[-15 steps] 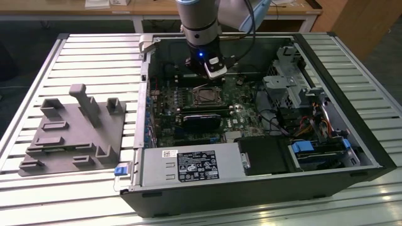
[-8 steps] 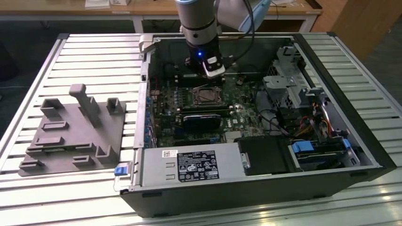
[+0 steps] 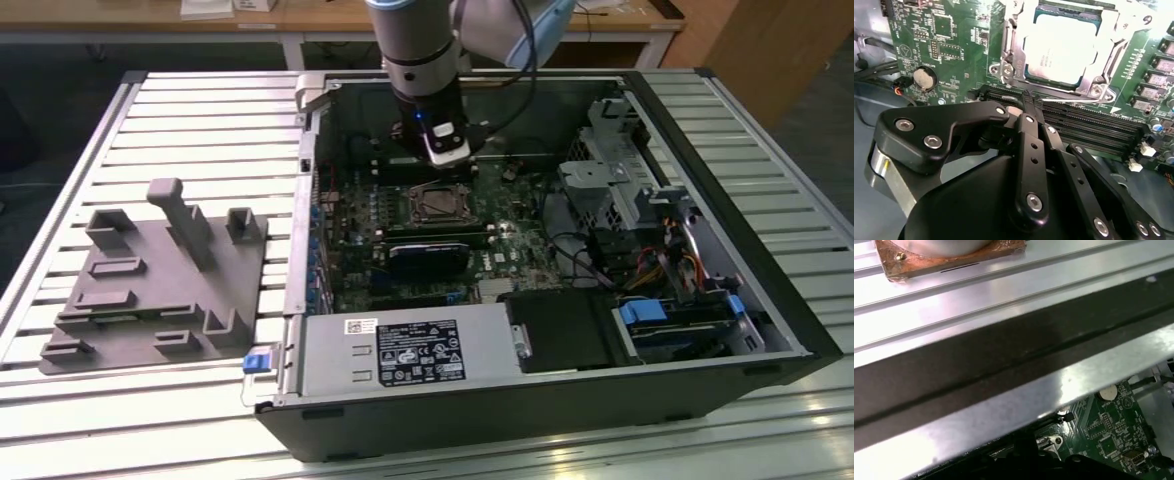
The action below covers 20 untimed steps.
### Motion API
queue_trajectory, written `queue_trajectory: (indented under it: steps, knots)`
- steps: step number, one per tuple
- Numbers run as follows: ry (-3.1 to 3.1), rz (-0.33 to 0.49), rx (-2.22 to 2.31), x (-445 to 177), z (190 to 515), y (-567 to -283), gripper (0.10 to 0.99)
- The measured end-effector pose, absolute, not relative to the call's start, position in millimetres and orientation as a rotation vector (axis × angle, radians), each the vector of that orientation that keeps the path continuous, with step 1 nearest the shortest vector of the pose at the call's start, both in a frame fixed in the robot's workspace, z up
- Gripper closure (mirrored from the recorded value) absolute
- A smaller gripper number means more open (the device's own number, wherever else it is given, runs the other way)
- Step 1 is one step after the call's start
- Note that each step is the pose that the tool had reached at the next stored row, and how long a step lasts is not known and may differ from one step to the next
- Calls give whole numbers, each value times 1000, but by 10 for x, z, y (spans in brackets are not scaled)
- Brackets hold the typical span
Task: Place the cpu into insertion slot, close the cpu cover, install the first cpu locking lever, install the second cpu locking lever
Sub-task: 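Install the first cpu locking lever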
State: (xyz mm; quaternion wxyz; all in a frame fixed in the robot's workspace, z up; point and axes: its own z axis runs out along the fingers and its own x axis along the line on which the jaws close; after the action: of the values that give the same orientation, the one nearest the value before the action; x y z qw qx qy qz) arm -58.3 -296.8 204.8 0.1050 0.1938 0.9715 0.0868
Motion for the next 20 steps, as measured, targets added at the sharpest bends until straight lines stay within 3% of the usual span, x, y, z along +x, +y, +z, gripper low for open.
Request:
queue_trajectory:
  steps: [20]
  knots:
    - [2823,237,718,-615,1963,-2921,980]
